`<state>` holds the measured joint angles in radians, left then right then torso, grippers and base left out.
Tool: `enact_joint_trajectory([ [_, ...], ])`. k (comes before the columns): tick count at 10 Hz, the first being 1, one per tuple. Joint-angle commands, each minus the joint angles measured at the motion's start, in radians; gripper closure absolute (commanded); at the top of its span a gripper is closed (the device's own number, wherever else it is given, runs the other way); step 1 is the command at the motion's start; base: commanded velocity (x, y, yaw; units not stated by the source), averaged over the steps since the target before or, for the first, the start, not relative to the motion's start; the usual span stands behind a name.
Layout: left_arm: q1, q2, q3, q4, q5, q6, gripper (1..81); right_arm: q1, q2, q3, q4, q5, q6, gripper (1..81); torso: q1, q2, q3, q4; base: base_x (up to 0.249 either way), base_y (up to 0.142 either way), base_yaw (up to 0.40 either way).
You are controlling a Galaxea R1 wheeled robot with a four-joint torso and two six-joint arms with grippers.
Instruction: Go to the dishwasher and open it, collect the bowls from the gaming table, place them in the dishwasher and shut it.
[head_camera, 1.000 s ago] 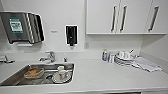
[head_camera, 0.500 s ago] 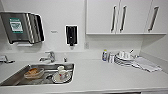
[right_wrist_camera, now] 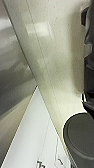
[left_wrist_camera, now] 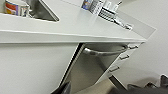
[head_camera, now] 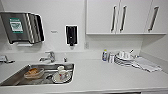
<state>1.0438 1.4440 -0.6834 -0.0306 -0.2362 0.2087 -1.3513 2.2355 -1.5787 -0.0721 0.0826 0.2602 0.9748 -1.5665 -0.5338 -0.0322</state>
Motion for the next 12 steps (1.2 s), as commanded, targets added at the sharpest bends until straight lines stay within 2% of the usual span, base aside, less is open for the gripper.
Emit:
enact_joint_trajectory([
  [1, -0.075, -0.059, 0.042, 0.028, 0.009, 0.006, 1.0, 0.180, -0.161, 0.212, 0.037, -0.099, 0.020, 1.0, 0.000, 0.000, 0.000, 0.000, 0.000, 0.000, 0.000],
  [6, -0.124, -0.071, 0.065, 0.025, 0.017, 0.003, 1.0, 0.404, -0.247, 0.358, 0.132, -0.259, 0.025, 1.0, 0.000, 0.000, 0.000, 0.000, 0.000, 0.000, 0.000],
  [8, -0.146, -0.079, 0.068, 0.021, 0.024, 0.003, 1.0, 0.477, -0.253, 0.375, 0.149, -0.326, 0.066, 1.0, 0.000, 0.000, 0.000, 0.000, 0.000, 0.000, 0.000],
  [12, -0.149, -0.077, 0.068, 0.023, 0.021, 0.001, 1.0, 0.548, -0.356, 0.477, 0.149, -0.351, 0.103, 1.0, 0.000, 0.000, 0.000, 0.000, 0.000, 0.000, 0.000],
])
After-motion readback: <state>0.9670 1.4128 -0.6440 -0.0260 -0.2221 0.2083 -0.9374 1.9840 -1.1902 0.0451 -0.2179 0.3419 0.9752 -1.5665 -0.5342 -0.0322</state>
